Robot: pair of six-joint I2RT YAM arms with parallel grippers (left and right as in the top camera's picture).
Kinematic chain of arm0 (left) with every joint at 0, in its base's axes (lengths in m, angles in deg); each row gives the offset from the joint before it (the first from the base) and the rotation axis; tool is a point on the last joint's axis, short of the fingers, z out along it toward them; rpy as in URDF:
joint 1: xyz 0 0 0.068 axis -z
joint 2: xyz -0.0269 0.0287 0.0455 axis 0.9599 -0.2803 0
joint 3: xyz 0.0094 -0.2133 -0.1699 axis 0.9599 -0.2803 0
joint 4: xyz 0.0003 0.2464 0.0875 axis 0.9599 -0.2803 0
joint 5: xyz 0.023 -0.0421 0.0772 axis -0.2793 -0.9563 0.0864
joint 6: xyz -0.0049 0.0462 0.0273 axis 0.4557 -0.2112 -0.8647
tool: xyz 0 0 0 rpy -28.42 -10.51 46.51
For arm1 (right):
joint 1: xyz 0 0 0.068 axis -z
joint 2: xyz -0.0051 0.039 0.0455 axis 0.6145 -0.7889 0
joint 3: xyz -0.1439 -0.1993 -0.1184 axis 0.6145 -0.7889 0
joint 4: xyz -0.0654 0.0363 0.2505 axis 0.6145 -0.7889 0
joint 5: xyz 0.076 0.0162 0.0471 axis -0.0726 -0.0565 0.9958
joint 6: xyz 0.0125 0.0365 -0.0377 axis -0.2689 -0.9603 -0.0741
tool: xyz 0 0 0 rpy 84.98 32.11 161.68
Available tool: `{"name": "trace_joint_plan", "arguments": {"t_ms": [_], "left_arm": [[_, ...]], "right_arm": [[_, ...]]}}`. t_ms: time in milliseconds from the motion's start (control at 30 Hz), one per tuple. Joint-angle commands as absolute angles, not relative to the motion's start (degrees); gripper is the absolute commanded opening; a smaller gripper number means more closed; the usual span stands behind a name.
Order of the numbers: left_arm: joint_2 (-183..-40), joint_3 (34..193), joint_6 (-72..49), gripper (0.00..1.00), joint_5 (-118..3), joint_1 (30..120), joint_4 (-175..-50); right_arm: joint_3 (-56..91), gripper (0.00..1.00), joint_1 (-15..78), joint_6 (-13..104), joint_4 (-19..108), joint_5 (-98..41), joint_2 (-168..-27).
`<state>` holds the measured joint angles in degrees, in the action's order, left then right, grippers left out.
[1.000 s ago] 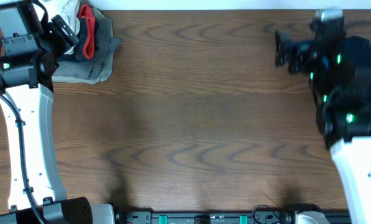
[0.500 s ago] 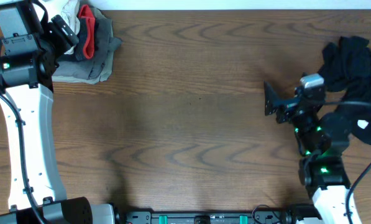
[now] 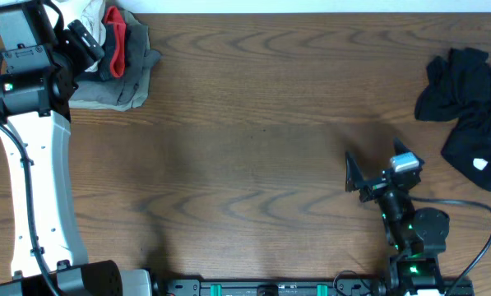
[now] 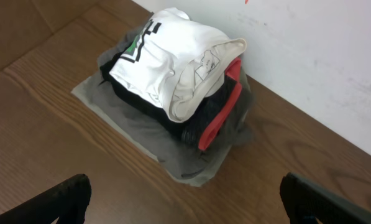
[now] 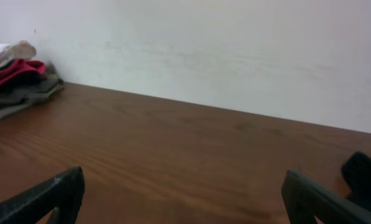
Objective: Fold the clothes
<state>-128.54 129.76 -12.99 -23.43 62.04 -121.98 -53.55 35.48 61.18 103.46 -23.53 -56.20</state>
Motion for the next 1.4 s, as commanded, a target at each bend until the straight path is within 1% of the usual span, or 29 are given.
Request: {"name": "trace_joint_plan", "arguments": {"t_ms": [0,500,700,833,1133,1367], "left_arm": [[-128.04,129.76,-12.29,0.98,-23.36,61.91,-121.98],[-128.04,129.76,-12.29,0.98,-23.36,61.91,-122.0],[-128.04,129.76,-12.29,0.98,-23.36,61.91,-122.0],[-128.04,129.76,-12.29,0.98,-23.36,61.91,-122.0],[-128.04,129.76,-12.29,0.98,-23.36,61.91,-122.0],[-128.04,129.76,-12.29,0.98,-23.36,61.91,-122.0]], "right_arm": [[-55.96,0.99,35.56,60.59,102.56,-25.61,-53.05],[-55.98,0.99,35.76,61.09,92.88,-29.1,-44.0],[-56.0,0.99,35.76,61.2,83.08,-29.0,-35.83],[-56.0,0.99,35.76,61.22,74.01,-28.8,-26.74],[-55.96,0.99,35.65,61.22,73.77,-30.33,-28.22],[-55.96,0.99,35.65,61.22,73.86,-30.31,-32.42]]}}
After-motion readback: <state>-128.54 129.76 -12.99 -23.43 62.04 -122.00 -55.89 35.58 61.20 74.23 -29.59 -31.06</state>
